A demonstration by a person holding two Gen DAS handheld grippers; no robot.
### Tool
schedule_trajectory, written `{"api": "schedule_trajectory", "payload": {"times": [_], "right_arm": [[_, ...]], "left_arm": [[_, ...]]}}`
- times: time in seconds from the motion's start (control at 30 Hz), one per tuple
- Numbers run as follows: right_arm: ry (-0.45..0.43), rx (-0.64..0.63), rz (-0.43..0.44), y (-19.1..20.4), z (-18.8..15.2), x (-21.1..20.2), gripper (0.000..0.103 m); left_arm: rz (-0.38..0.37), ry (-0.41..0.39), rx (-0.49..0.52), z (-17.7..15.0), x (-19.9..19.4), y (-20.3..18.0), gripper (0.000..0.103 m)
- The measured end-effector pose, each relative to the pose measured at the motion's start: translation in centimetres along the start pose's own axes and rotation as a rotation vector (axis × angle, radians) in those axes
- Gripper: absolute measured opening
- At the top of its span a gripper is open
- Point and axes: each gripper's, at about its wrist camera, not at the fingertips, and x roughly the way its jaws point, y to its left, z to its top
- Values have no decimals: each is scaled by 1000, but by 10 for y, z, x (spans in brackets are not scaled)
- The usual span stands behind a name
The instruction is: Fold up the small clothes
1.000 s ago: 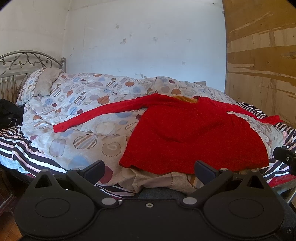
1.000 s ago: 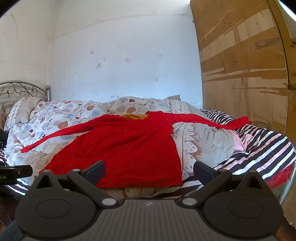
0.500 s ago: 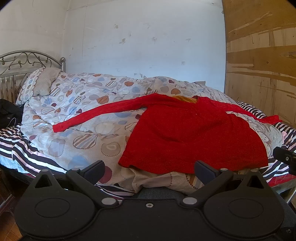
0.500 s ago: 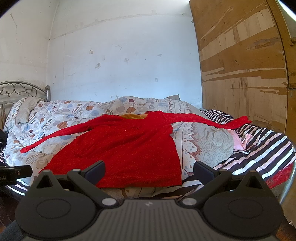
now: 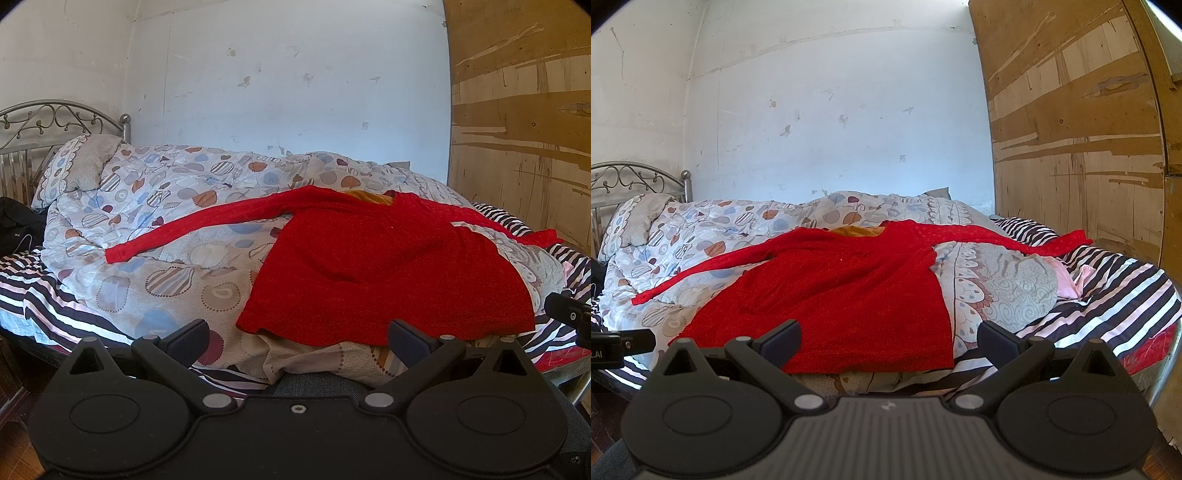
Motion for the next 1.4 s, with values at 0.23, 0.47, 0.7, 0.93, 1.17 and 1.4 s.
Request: {"api": "schedule_trajectory", "payload": {"times": [0.23,0.47,0.7,0.93,1.17,1.4], "right_arm": [[1,1,0,0,0,0,103],[2,2,-2,-2,0,2,103],[12,11,-11,-2,-3,4,103],[143,26,-78,-8,9,23,103],[159,44,-113,-25,28,49,103],[164,22,-117,-44,48,89,103]], "left_arm": [[0,0,0,0,0,0,102],[0,1,0,0,0,0,102],[0,2,0,-2,1,0,102],[15,43,6,2,17,-3,102],[18,78,-14,43,48,4,102],[36,101,22,86,94,-9,102]]}}
